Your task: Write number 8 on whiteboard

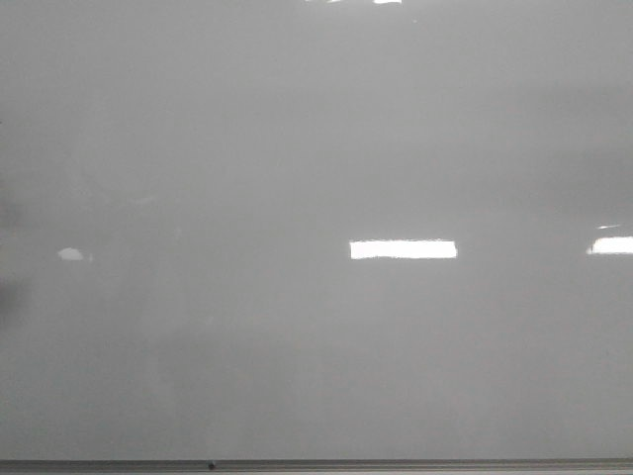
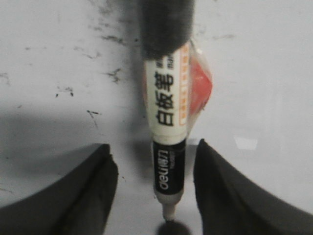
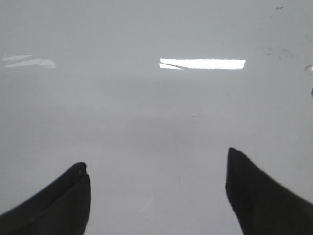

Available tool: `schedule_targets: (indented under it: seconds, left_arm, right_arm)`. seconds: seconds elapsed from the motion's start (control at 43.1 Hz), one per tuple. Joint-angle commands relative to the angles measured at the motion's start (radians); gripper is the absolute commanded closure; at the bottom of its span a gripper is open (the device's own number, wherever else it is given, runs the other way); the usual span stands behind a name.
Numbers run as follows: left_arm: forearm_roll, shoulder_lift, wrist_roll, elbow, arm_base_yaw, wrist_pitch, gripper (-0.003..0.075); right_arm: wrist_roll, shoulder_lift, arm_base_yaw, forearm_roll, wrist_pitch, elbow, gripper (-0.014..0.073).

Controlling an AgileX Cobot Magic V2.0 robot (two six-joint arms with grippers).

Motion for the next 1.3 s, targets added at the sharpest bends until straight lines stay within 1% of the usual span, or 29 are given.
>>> schedule_targets:
  seconds: [0.0,0.023,0.093,0.209,0.348,0.44,0.51,0.556,0.649,0.672,0.695,0.742,0.858,0.904,0.95,0.997,1.089,1.159,1.275]
  left_arm:
    - [-0.007,-0.025,-0.010,-0.029,0.001,-0.067,0.0542]
    - [-0.007,-0.025,-0.010,-0.029,0.001,-0.067,0.0575]
    - [-0.007,-0.025,-0.010,-0.029,0.001,-0.067,0.0638]
    - [-0.007,-0.035,-0.010,-0.029,0.001,-0.054,0.0710]
    - [-0.004,-0.102,-0.010,-0.033,0.001,0.038,0.0722]
    - [0.022,-0.173,-0.009,-0.066,0.001,0.166,0.0722]
    - [0.038,-0.210,0.004,-0.120,0.001,0.317,0.0722]
    - [0.038,-0.225,0.034,-0.175,0.001,0.451,0.0722]
    - [0.031,-0.233,0.146,-0.280,-0.020,0.694,0.0722]
    - [0.017,-0.233,0.207,-0.323,-0.036,0.790,0.0722]
    - [0.002,-0.233,0.249,-0.347,-0.048,0.842,0.0722]
    - [-0.048,-0.232,0.370,-0.386,-0.074,0.938,0.0722]
    - [-0.256,-0.232,0.715,-0.459,-0.160,1.182,0.0722]
    - [-0.327,-0.232,0.851,-0.472,-0.197,1.246,0.0722]
    - [-0.383,-0.232,0.933,-0.477,-0.244,1.289,0.0722]
    - [-0.397,-0.232,0.988,-0.478,-0.285,1.303,0.0722]
    - [-0.383,-0.232,1.020,-0.478,-0.369,1.302,0.0723]
    - [-0.371,-0.232,1.022,-0.478,-0.421,1.299,0.0733]
    - [-0.363,-0.232,1.022,-0.478,-0.464,1.299,0.0739]
  right_arm:
    - [-0.011,0.012,0.000,0.006,-0.069,-0.038,0.0000]
    - [-0.011,0.012,0.000,0.006,-0.069,-0.038,0.0000]
    - [-0.012,0.012,0.000,0.006,-0.069,-0.038,0.0000]
    - [-0.012,0.012,0.000,0.006,-0.070,-0.038,0.0000]
    - [-0.015,0.012,0.000,0.006,-0.067,-0.038,0.0000]
    - [-0.016,0.012,0.000,0.006,-0.062,-0.038,0.0000]
    - [-0.017,0.012,0.000,0.006,-0.052,-0.039,0.0000]
    - [-0.019,0.012,0.000,0.006,-0.045,-0.039,0.0000]
    - [-0.036,0.016,0.000,0.006,-0.010,-0.045,0.0000]
    - [-0.049,0.024,0.000,0.008,0.015,-0.053,0.0000]
    - [-0.058,0.029,0.000,0.011,0.031,-0.060,0.0000]
    - [-0.081,0.051,0.004,0.021,0.067,-0.076,0.0000]
    - [-0.158,0.132,0.035,0.087,0.165,-0.140,0.0000]
    - [-0.210,0.172,0.055,0.126,0.221,-0.169,0.0000]
    - [-0.262,0.214,0.078,0.168,0.282,-0.207,0.0000]
    - [-0.331,0.264,0.108,0.216,0.349,-0.241,0.0000]
    - [-0.456,0.351,0.180,0.304,0.505,-0.322,0.0000]
    - [-0.511,0.407,0.244,0.365,0.597,-0.388,0.0000]
    - [-0.548,0.498,0.365,0.407,0.624,-0.476,0.0000]
